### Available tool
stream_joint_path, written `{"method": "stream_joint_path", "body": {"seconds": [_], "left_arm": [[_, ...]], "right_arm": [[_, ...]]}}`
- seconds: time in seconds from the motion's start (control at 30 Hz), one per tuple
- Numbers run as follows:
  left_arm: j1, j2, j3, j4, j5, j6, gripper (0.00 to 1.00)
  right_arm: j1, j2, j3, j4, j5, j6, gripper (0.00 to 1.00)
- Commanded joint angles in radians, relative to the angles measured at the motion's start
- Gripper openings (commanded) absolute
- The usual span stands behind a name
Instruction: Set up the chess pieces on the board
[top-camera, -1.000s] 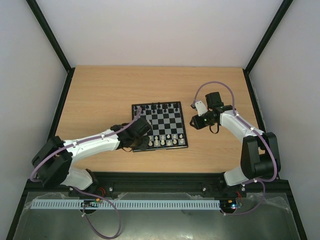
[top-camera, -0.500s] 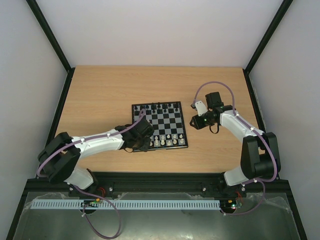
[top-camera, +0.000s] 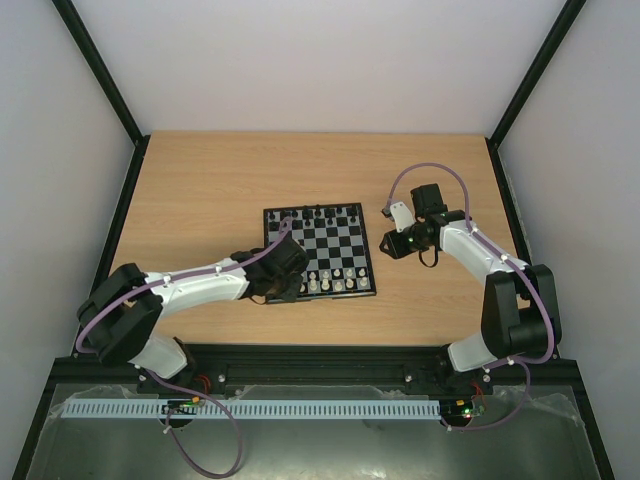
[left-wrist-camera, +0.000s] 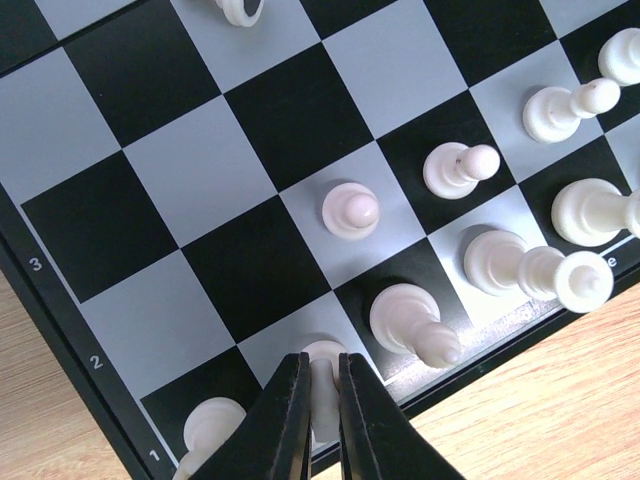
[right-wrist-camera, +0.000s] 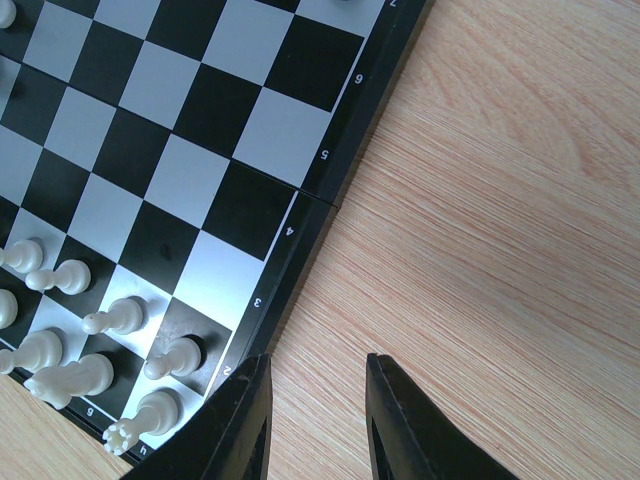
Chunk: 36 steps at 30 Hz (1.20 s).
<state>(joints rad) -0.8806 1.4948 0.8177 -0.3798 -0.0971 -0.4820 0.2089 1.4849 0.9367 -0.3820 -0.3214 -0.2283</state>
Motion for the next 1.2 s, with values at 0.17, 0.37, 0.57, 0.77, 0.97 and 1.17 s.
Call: {"method": "stream_joint_path", "body": {"seconds": [0.17,0.37,0.57,0.77,0.97,1.17], "left_arm": [[-0.003,-0.027,-0.017,-0.059,-0.009,0.007,0.04],[-0.003,-0.014,-0.026,-0.053,-0.017,0.002,0.22],[-0.002,-0.052,0.008,-0.077,-0.048,0.000,0.33],[0.024,-0.170,0.150,-0.145,-0.093,0.084,0.43],[0.135,-0.229,0.258,-0.142,-0.047,0.182,0.52],[0.354,-0.205,0.248,-0.090,0.054,0.222,0.67]], "right_arm": [[-0.003,-0.009,-0.008,-0.041,-0.010,-0.009,0.28],[-0.004,-0.008,-0.006,-0.041,-0.007,-0.008,0.29],[-0.003,-0.013,-0.006,-0.041,-0.013,-0.008,0.28],[0.003,-0.055,0.013,-0.035,-0.047,0.002,0.29],[0.080,-0.046,0.094,-0.052,-0.049,0.031,0.28],[0.279,0.033,0.211,-0.059,0.026,0.036,0.26]]}}
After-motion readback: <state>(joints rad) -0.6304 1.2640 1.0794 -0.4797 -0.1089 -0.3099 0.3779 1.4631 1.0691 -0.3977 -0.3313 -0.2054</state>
